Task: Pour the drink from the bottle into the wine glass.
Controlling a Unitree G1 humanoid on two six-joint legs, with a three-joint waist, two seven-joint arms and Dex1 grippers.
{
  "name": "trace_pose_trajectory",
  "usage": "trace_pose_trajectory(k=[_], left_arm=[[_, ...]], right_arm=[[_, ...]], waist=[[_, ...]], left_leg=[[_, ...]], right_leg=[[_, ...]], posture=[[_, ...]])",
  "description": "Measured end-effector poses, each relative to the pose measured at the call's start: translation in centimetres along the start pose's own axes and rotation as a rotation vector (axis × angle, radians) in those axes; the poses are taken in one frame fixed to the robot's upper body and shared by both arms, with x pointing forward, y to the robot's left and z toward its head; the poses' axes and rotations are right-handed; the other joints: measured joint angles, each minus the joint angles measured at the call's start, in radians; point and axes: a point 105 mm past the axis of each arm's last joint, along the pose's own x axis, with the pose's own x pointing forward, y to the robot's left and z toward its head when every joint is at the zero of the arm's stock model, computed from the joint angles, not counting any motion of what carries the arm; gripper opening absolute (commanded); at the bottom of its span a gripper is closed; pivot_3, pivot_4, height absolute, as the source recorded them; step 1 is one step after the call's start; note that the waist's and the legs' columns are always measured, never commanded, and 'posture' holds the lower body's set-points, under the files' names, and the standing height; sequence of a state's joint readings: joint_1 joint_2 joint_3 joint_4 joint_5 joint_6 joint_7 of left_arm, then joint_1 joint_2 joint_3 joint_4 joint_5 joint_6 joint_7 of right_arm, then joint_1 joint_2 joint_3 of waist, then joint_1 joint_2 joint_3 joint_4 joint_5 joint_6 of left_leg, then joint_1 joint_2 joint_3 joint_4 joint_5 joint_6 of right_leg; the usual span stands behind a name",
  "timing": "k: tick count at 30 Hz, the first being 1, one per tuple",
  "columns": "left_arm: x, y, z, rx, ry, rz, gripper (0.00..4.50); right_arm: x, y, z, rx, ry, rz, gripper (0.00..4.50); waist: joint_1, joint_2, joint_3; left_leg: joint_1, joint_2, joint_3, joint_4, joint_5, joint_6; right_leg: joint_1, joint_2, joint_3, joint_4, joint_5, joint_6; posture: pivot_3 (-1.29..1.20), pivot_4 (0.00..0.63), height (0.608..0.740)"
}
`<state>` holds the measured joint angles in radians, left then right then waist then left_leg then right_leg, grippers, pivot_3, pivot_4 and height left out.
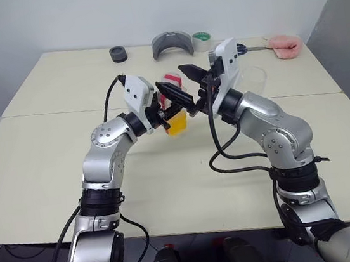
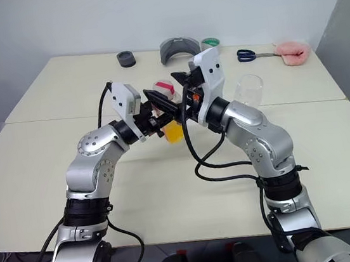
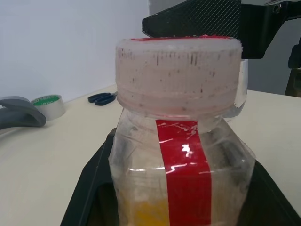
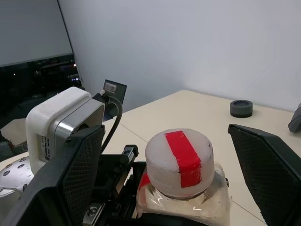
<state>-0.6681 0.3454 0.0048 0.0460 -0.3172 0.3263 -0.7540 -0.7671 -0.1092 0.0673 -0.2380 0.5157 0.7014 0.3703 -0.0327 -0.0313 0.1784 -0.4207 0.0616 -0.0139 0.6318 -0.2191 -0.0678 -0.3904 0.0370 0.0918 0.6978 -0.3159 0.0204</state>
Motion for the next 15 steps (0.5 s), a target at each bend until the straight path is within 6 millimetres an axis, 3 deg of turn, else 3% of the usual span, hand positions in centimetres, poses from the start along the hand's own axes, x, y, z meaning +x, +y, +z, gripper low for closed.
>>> trace_pose_trajectory(k=[5,12,15], left_arm=[[0.01,0.00,0.02,-0.001,-0.001,0.000,1.95],[-0.01,0.04,-0.05,-0.005,0.003,0.002,1.95],[-0.14,-0.28,-0.21,-0.028,0.012,-0.012,1.95]], right_arm=[[0.20,0.16,-0.24,-0.009,0.007,0.000,3.25],[0.05,-0.28,0.05,-0.021,-0.011,-0.011,0.71],[-0.09,-0.01,0.24,-0.021,-0.012,0.036,0.71]], waist=[[0.000,0.000,0.000],[0.000,0.000,0.000],[-0.001,0.000,0.000]], left_leg=[[0.000,0.000,0.000,0.000,0.000,0.000],[0.000,0.000,0.000,0.000,0.000,0.000],[0.000,0.000,0.000,0.000,0.000,0.000]], right_leg=[[0.000,0.000,0.000,0.000,0.000,0.000],[0.000,0.000,0.000,0.000,0.000,0.000],[0.000,0.000,0.000,0.000,0.000,0.000]], posture=[[0.00,0.150,0.740],[0.00,0.150,0.740],[0.00,0.150,0.740]])
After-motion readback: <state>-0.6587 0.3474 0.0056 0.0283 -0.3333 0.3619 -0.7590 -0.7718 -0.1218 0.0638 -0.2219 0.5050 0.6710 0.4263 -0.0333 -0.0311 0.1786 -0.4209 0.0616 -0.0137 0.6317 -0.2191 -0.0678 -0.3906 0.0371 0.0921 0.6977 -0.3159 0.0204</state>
